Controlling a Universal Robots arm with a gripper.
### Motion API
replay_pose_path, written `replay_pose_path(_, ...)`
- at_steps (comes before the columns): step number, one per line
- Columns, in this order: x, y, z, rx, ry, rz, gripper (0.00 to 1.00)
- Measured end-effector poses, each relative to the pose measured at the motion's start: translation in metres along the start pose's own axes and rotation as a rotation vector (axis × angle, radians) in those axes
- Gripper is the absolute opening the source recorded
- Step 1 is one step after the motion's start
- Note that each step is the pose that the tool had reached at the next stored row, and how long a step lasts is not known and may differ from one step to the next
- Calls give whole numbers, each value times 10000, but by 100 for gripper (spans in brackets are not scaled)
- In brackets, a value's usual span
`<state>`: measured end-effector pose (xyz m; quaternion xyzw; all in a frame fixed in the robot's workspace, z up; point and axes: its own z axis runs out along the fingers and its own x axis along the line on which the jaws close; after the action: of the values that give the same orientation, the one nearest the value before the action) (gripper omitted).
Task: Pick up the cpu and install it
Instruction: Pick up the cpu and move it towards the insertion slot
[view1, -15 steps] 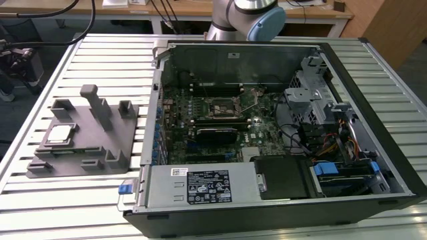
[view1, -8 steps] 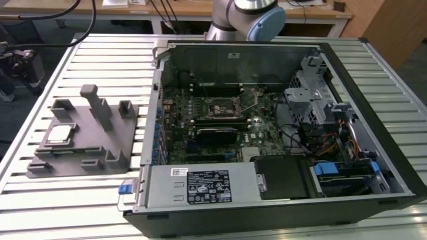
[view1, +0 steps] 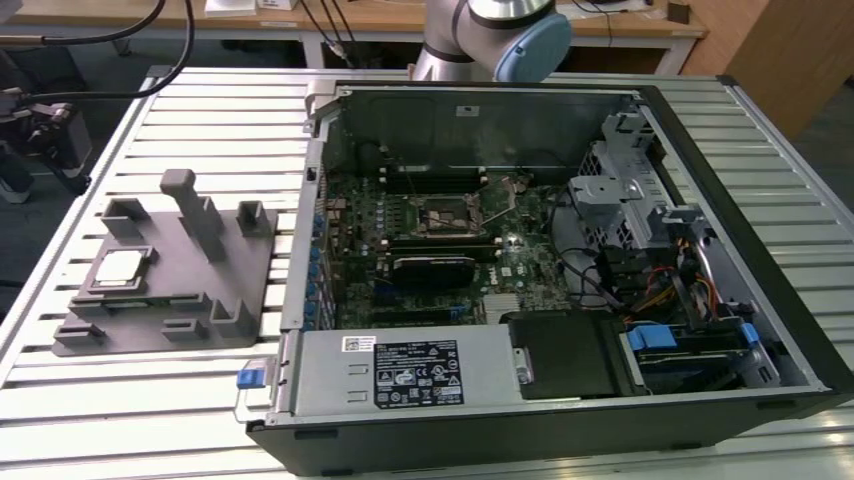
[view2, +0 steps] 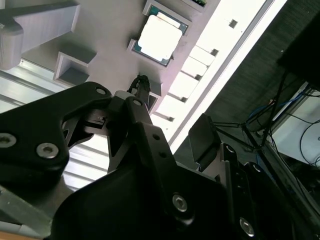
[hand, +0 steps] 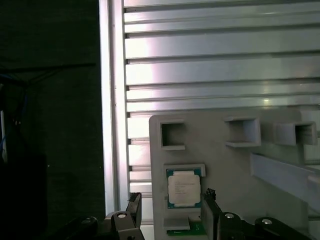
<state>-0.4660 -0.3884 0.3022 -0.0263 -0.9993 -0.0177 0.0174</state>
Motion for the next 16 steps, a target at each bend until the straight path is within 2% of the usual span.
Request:
replay_pose_path(8,-24,1,31,22,23,-602,59)
replay_pose_path(16,-26,-5,47,27,-15,-632,59)
